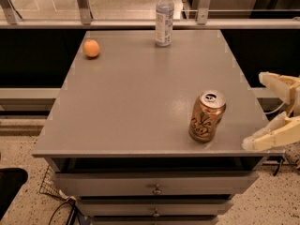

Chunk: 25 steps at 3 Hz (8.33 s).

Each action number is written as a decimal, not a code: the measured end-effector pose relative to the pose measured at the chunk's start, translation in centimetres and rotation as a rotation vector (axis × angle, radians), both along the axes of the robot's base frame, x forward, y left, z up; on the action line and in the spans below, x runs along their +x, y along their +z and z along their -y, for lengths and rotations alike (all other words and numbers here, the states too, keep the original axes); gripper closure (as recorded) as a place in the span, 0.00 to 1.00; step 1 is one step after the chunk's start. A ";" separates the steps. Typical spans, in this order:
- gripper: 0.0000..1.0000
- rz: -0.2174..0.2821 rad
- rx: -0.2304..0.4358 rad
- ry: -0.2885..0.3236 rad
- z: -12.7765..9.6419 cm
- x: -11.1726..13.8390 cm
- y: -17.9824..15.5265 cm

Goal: Move orange can near orange

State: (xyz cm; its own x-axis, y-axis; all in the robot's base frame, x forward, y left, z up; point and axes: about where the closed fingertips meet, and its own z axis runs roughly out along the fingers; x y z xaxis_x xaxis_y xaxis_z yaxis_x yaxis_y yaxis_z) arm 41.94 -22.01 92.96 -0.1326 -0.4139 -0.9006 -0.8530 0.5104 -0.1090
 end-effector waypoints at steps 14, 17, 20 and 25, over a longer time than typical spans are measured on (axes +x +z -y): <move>1.00 0.109 0.439 0.274 -20.5 14.9 7.6; 1.00 0.059 0.457 0.336 -32.0 27.2 3.9; 1.00 0.009 0.398 0.232 -27.3 35.1 -3.0; 0.05 -0.005 0.420 0.245 -28.3 35.9 -3.9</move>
Offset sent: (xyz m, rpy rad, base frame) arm 0.0215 0.0263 -0.0440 0.1453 0.0005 -0.0169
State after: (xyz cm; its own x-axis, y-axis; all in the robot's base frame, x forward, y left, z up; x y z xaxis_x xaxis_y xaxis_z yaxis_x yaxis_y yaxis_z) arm 77.80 6.30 89.10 -0.0813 -0.0339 -0.9961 -0.9536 0.2934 0.0679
